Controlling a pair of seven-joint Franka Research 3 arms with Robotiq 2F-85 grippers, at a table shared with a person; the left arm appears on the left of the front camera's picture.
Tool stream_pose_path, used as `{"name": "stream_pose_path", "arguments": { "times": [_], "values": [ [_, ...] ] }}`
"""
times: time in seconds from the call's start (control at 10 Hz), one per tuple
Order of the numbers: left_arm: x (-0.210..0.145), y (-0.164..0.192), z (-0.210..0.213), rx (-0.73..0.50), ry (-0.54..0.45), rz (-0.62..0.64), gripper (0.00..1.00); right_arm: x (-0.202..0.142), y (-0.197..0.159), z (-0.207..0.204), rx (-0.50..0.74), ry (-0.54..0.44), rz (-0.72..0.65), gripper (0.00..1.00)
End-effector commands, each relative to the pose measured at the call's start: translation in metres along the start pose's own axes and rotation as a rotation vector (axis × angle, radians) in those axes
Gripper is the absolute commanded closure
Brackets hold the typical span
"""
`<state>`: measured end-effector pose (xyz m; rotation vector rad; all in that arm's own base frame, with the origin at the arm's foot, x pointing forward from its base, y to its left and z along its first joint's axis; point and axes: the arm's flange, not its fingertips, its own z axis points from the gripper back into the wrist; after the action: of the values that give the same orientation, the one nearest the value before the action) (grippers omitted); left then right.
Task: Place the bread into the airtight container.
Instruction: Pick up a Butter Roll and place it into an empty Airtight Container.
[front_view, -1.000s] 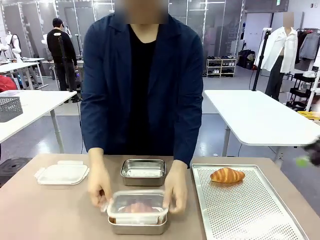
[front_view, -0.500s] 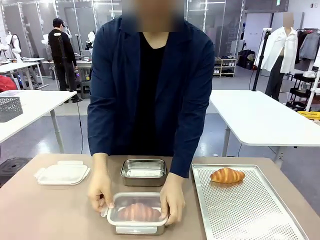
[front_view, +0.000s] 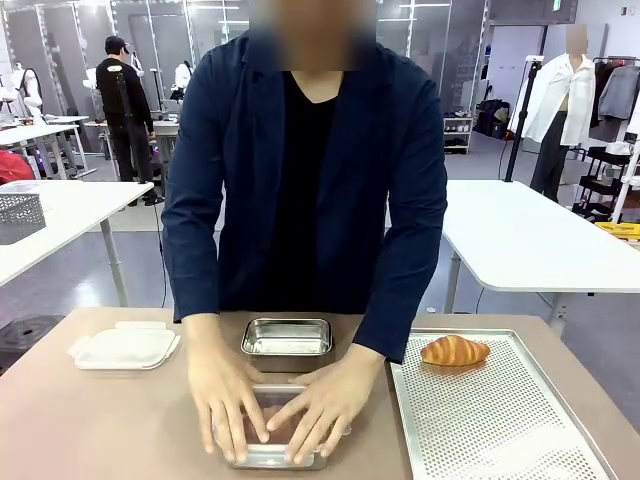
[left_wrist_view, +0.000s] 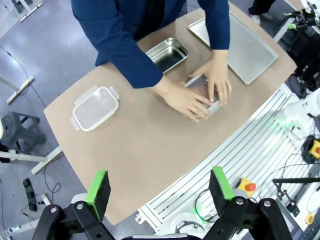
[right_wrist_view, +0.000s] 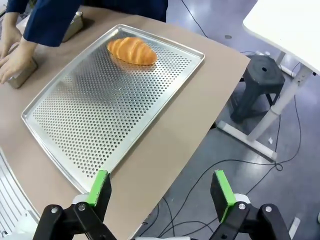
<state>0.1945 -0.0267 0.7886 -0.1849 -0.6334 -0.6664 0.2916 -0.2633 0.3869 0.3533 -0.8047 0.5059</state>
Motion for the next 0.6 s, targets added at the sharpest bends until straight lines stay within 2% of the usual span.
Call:
{"name": "stream_pose_path", "arguments": {
  "times": [0.0, 0.5],
  "values": [
    [0.0010, 0.0004, 0.0016, 0.001, 0.002, -0.015, 0.00, -0.0039, 0.0016, -0.0007, 0.005, -0.014, 0.020, 0.00],
    [0.0010, 0.0004, 0.0016, 0.001, 0.002, -0.015, 0.00, -0.0039, 0.0016, -0.0007, 0.005, -0.014, 0.020, 0.00]
  ]
}}
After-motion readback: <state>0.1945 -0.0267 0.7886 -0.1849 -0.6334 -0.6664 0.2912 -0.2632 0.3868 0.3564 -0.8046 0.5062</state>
